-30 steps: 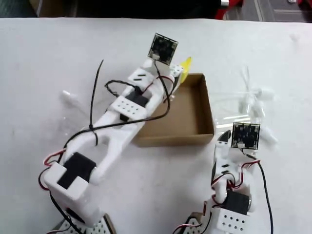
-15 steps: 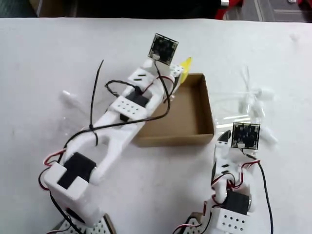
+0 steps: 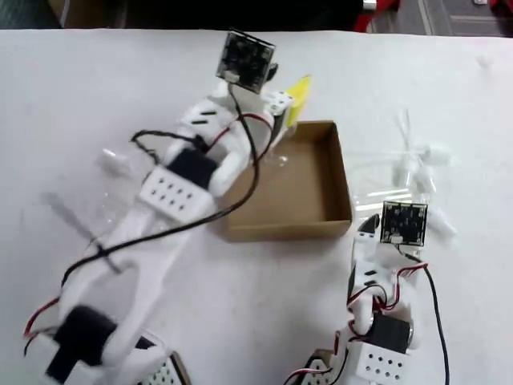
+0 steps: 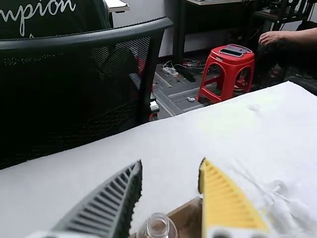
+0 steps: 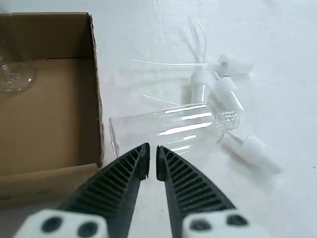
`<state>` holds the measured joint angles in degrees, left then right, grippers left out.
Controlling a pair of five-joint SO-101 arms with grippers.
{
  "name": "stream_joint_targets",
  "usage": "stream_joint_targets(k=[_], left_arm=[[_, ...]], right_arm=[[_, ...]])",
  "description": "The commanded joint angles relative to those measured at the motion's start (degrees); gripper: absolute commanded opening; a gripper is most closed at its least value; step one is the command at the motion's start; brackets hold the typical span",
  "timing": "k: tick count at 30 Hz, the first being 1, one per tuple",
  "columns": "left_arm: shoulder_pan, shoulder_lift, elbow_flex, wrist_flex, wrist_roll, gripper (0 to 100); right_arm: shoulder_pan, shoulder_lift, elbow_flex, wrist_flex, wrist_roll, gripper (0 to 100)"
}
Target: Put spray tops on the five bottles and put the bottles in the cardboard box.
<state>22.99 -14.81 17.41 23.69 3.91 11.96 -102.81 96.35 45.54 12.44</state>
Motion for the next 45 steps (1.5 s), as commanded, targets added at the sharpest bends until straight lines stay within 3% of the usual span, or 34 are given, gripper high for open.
stream_joint_targets(k=[1, 6, 11, 17, 23, 25, 27, 29, 33, 39, 45], left_arm=[[0.31, -9.98, -2.20, 9.23, 3.69, 18], [-2.15, -19.56, -2.64, 24.53, 4.66, 18], [-10.07, -25.45, -2.20, 35.69, 1.58, 18], [-19.74, -23.96, -2.11, 47.03, -18.64, 18], [-21.05, -17.80, -0.44, 61.01, -38.51, 18], [-20.88, -15.69, 2.81, 66.73, -48.44, 18], [-20.97, -14.55, 6.24, 69.98, -63.65, 18], [-21.14, -14.46, 9.76, 71.21, -76.75, 15], [-20.79, -14.02, 15.21, 68.75, -87.56, 9], [-20.44, -13.93, 20.84, 59.60, -89.14, 10], [-17.89, -13.93, 23.38, 57.41, -89.14, 22]], right_arm=[[-0.48, -0.22, 0.53, -0.84, 0.53, 1.5], [-0.40, -0.13, 0.53, -0.75, 0.53, 1.5], [-0.40, -0.22, 0.53, 0.13, 0.53, 1.5], [-0.40, -0.31, 0.53, 0.48, 0.53, 1.5], [-0.40, -0.22, 0.53, 0.48, 0.53, 1.5], [-0.40, -0.22, 0.53, 0.48, 0.53, 1.5], [-0.40, -0.22, 0.53, 0.48, 0.53, 1.5], [-0.40, -0.22, 0.53, 0.48, 0.53, 1.5], [-0.40, -0.22, 0.53, 0.48, 0.53, 1.5], [-0.40, -0.22, 0.53, 0.48, 0.53, 1.5], [-0.40, -0.13, 0.53, 0.48, 0.53, 1.5]])
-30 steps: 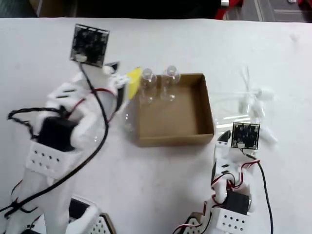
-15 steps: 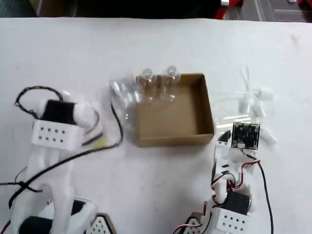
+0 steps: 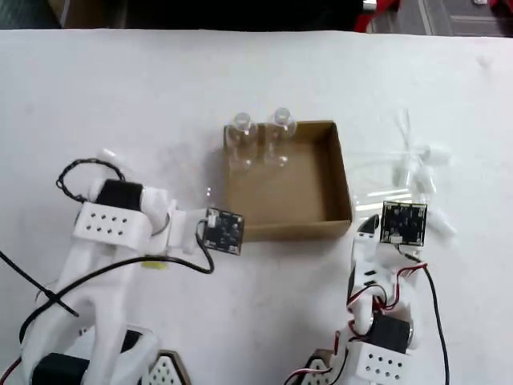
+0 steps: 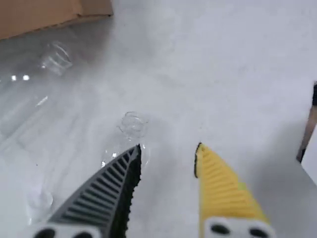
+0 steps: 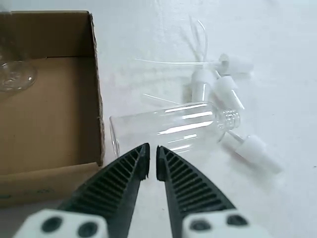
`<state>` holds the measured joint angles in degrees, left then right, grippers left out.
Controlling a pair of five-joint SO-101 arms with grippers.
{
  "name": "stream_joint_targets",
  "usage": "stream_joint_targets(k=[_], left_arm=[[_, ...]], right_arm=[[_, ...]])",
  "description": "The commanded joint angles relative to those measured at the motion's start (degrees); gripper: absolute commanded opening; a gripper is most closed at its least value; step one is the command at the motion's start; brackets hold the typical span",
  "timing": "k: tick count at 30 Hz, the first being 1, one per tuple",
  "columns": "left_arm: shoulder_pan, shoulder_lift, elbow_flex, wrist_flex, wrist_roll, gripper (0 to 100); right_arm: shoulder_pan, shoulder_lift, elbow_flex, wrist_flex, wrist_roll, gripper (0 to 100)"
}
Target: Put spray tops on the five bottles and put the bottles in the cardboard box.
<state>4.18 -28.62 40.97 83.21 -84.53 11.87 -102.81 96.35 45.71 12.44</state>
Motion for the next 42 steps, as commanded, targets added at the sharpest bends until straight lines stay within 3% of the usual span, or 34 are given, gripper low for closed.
stream_joint_targets(k=[1, 8, 14, 21, 30, 42], left_arm=[[0.75, -0.13, -0.09, -2.81, -0.70, 21], [0.66, 0.04, 0.70, -3.96, -5.54, 21], [0.66, 0.04, 8.00, -14.24, -5.63, 21], [0.48, 0.04, 8.97, -18.90, -7.91, 21], [-0.40, 8.92, 8.62, -22.24, -8.44, 21], [-0.40, 9.98, 7.12, -22.77, -8.44, 21]], right_arm=[[-0.31, -0.13, 0.53, 0.31, 0.53, 1.5], [-0.40, -0.22, 0.53, 0.31, 0.53, 1.5], [-0.40, -0.22, 0.53, 0.31, 0.53, 1.5], [-0.40, -0.22, 0.53, 0.31, 0.53, 1.5], [-0.40, -0.22, 0.53, 0.31, 0.53, 1.5], [-0.40, -0.22, 0.53, 0.31, 0.53, 1.5]])
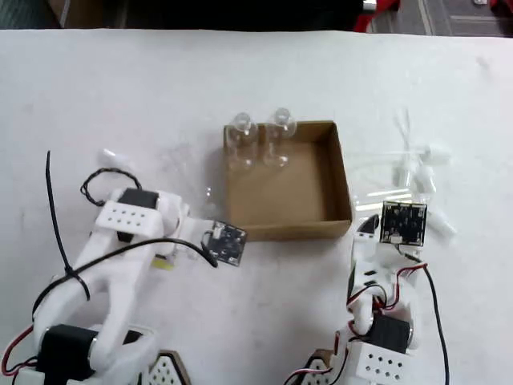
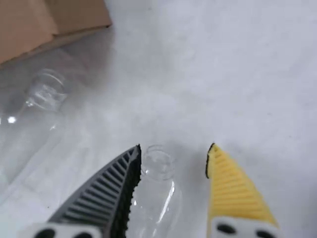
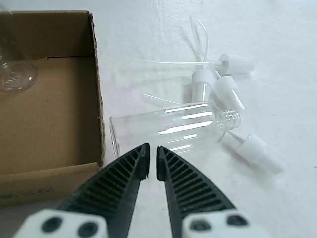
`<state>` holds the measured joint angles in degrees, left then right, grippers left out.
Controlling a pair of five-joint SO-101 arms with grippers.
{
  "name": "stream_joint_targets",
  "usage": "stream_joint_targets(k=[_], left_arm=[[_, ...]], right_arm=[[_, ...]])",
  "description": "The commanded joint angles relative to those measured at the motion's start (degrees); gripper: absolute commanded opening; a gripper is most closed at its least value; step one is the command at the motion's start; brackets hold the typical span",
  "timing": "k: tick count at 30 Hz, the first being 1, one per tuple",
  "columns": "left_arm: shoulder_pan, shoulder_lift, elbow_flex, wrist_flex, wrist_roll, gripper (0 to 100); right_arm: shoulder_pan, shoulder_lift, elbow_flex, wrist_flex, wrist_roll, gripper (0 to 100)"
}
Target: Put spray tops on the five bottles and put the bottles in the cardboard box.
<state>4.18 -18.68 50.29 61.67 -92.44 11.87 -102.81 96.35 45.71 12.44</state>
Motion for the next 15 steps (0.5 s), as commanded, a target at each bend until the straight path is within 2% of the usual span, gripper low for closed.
stream_joint_targets(k=[1, 12, 15], left_arm=[[-0.40, 0.04, -2.02, -2.02, -0.53, 21], [-1.98, 0.13, -1.67, -4.04, -0.70, 21], [-3.47, 0.13, -1.67, -4.04, -3.25, 21]], right_arm=[[-0.40, -0.22, 0.53, 0.31, 0.53, 1.5], [-0.40, -0.22, 0.53, 0.31, 0.53, 1.5], [-0.40, -0.22, 0.53, 0.31, 0.53, 1.5]])
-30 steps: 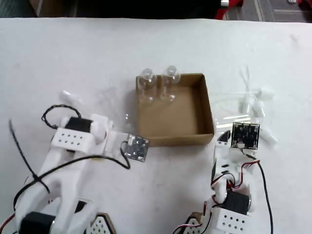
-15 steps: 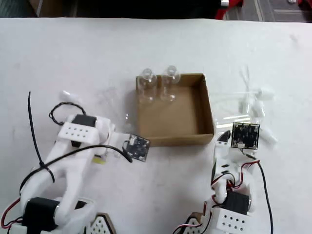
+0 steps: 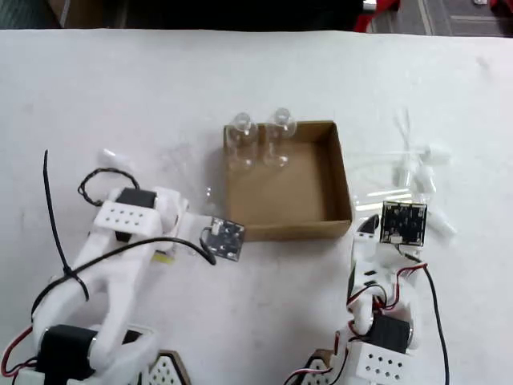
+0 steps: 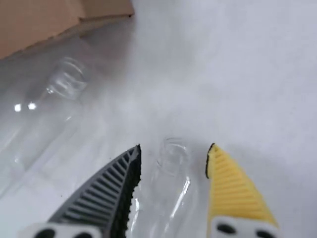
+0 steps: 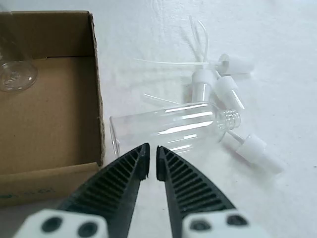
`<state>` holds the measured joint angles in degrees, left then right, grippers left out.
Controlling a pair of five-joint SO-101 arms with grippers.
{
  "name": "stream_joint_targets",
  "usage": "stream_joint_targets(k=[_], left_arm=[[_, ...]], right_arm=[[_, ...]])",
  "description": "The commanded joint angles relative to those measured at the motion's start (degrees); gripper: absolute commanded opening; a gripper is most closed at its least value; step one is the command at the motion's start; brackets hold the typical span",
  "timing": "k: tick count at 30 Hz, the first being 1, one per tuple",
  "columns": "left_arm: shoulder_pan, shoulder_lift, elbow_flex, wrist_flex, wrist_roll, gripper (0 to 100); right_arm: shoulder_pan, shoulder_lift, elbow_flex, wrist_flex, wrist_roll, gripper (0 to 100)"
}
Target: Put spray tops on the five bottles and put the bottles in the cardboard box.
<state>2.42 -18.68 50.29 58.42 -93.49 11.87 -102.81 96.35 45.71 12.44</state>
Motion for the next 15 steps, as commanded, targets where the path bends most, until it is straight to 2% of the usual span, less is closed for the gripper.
stream_joint_targets(k=[1, 15], left_arm=[[-2.24, 0.13, -1.67, -0.79, -2.73, 21], [-2.51, 2.33, -1.49, -2.37, -3.08, 21]], right_arm=[[-0.40, -0.22, 0.53, 0.31, 0.53, 1.5], [-0.40, -0.22, 0.53, 0.31, 0.53, 1.5]])
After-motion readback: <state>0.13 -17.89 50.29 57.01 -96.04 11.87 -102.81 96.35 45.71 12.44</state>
